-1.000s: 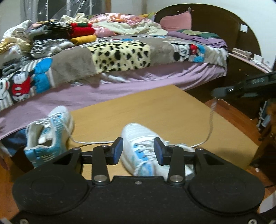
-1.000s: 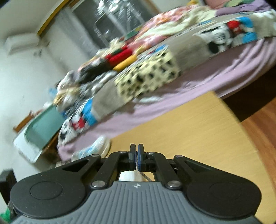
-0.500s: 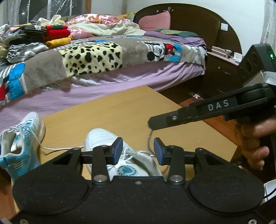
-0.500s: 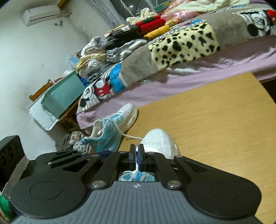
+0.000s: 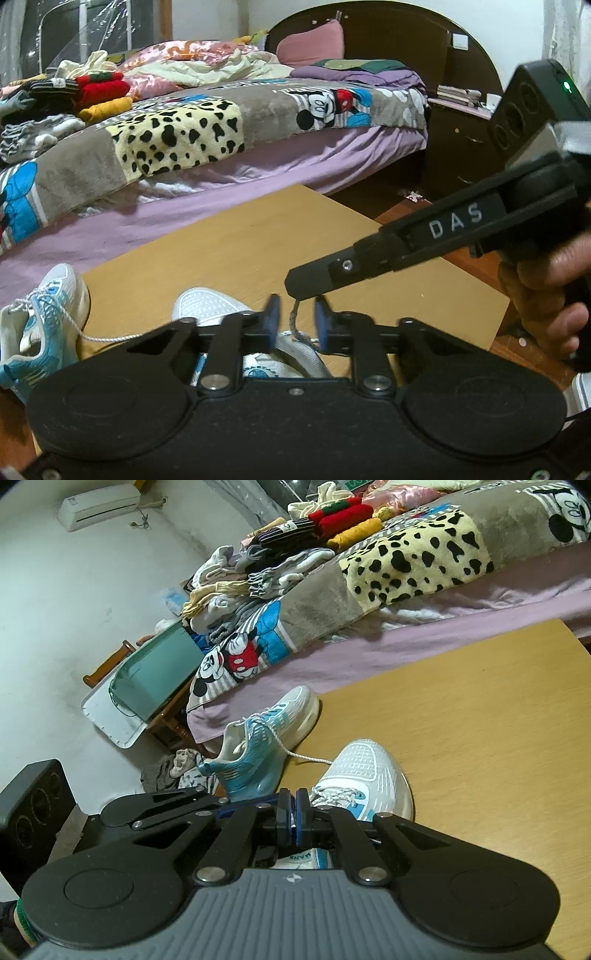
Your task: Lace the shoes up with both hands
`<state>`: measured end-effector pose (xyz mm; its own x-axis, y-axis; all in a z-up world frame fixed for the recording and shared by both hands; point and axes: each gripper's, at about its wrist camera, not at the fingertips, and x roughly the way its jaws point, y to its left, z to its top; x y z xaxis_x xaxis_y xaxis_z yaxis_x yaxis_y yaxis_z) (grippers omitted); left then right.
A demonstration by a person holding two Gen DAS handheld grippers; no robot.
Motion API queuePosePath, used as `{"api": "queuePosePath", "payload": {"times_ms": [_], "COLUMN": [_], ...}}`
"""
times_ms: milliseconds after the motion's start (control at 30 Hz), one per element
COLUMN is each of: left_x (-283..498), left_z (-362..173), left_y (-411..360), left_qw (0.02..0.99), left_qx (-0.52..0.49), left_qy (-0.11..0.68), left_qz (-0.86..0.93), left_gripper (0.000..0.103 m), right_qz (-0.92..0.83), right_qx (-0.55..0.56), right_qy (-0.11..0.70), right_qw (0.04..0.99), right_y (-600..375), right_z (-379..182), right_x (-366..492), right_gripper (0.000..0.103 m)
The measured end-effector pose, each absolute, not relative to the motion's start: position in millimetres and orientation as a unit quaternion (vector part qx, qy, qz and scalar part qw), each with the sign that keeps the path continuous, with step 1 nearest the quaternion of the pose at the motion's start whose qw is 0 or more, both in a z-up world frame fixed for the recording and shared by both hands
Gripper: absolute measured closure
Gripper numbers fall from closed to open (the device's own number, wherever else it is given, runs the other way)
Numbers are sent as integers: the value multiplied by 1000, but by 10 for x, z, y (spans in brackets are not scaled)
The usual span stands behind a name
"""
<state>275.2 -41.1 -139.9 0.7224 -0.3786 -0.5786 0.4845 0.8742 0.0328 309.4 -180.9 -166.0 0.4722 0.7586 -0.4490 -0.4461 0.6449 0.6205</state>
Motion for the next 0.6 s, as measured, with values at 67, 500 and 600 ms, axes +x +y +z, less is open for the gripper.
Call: {"api": "queuePosePath", "payload": {"times_ms": [67,500,600], "left_x": [2760,3044,3051], "left_z": [-1392,-1530,-1545], "left_y": [-399,341,369], "left_qw": [925,862,844], "left_qx": [87,-299,-335], "left_qy": [288,336,340], "left_qz": [-233,-233,-243], "left_gripper": [100,101,101], "right_qz": [364,374,374], "right_qx": [222,78,-36], "right_qy": [364,314,298], "right_qw": [828,869,878], "right_y": [-1829,-1824,-1583], "right_z": [-1664,-1501,-1518], "right_x": [3101,3002,2873], "right_gripper": [98,67,69]}}
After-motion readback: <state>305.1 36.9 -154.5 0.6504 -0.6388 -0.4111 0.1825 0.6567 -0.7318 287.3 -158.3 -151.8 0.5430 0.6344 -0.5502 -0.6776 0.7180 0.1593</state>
